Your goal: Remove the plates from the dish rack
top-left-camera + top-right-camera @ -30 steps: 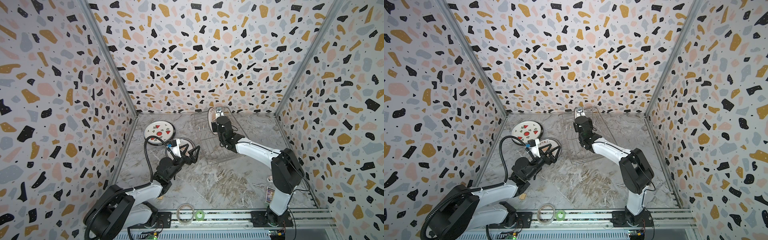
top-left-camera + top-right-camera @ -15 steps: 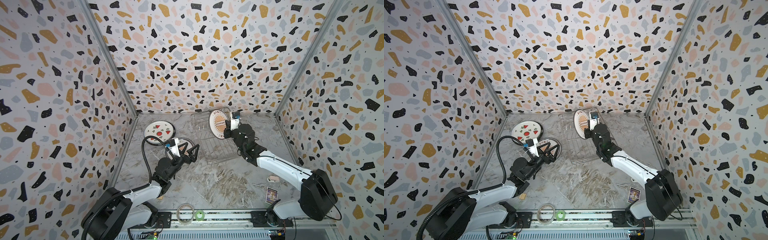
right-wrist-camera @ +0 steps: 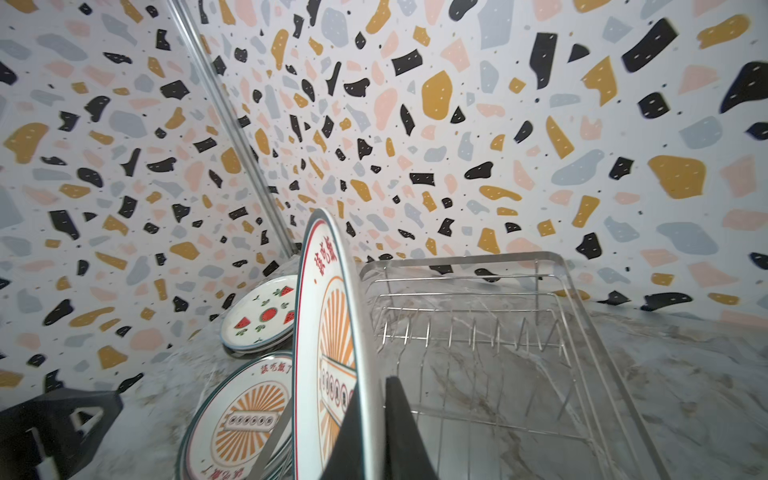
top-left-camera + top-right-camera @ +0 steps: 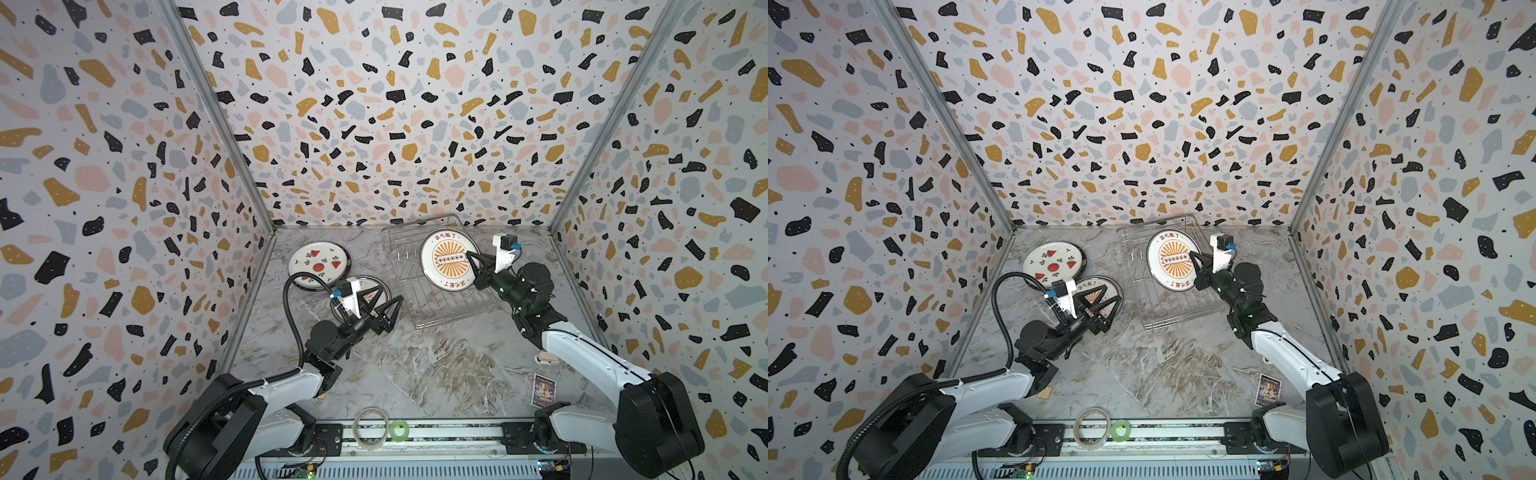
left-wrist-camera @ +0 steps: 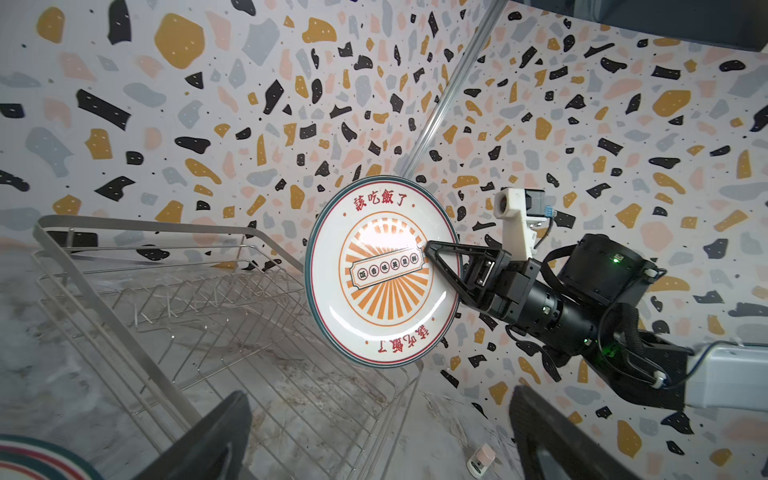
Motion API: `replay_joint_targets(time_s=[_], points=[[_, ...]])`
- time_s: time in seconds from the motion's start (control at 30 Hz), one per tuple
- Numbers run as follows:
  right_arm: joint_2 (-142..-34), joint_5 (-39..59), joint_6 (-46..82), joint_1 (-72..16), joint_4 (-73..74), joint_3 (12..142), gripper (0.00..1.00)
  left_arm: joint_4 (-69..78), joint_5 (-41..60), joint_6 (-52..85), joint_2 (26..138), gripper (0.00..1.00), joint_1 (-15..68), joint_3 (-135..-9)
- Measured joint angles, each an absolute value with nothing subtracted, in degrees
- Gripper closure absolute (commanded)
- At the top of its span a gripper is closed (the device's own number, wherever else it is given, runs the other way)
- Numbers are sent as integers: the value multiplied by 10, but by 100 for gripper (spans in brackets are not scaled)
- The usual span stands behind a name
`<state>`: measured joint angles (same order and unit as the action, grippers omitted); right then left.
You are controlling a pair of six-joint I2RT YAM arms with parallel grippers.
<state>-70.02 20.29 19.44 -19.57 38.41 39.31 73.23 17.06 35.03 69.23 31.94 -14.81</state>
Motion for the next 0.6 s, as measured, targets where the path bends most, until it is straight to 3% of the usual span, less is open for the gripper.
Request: replay_joint_targets(time_s=[0.37, 0.6], points=[[-684, 370, 277, -173, 558, 315, 100, 750, 208, 349, 704, 4, 329, -148], [-703, 431, 330, -177, 659, 305, 100, 745, 200, 331, 714, 19, 355, -150]])
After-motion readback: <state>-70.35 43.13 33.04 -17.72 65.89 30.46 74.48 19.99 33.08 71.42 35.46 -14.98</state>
